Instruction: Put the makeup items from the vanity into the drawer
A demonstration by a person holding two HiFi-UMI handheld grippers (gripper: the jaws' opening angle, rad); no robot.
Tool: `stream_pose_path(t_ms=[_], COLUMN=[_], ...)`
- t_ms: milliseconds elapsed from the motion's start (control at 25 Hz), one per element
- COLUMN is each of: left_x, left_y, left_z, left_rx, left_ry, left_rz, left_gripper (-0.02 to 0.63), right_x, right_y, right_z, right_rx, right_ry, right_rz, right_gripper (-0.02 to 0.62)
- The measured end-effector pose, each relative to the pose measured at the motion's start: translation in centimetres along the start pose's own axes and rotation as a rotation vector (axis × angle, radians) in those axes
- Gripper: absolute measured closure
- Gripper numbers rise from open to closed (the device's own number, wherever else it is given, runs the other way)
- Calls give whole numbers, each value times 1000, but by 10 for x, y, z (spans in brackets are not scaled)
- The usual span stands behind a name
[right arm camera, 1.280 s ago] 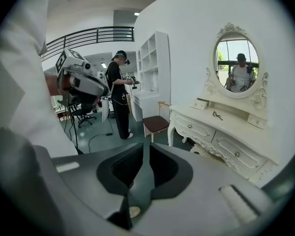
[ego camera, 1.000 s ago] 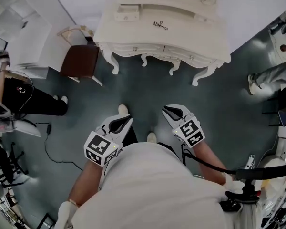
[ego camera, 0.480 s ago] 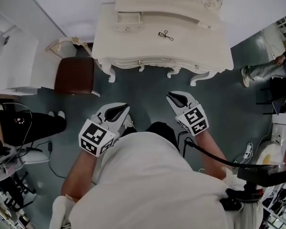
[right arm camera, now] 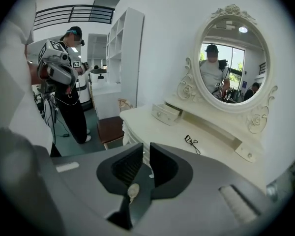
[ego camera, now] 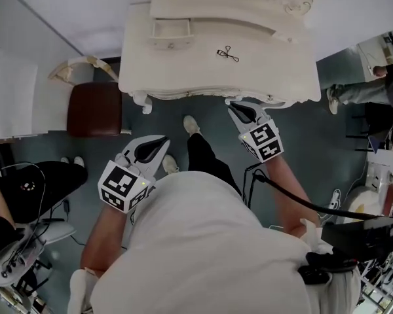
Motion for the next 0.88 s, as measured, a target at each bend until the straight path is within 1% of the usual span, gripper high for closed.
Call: stream_pose_path(t_ms=[120, 320, 480, 560, 720, 880], left_x=[-21, -53, -77, -89, -105, -109], left_y=[15, 42, 61, 67, 86, 99], left_z=[-26, -63, -101, -118, -121, -122], left_rx=[-37, -88, -123, -137, -183, -227], left_ry=[-31, -50, -91, -109, -115, -130], left_rz=[10, 13, 12, 7, -1, -3], left_gripper=[603, 603, 603, 603, 603, 603], right_x=[-3, -10, -15, -19, -7, 6], right_y=[33, 93, 147, 171, 193, 208], right_z=[46, 112, 150, 165, 194, 208], right_rx=[8, 2, -30, -38, -58, -84], right_ry=[-18, -69, -91, -120, -171, -187], right_rz=[-31, -60, -135, -168, -206, -226], right_gripper=[540, 530, 517, 509, 503, 505])
Point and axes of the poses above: the fingertips, and each gripper's own axes: y forward along the fingers, z to its right, x out of its underside, the point moved 4 cm from there along -y, backward along the fingers, and after that the axes turned 2 degrees about z, right-handed, at the moved point
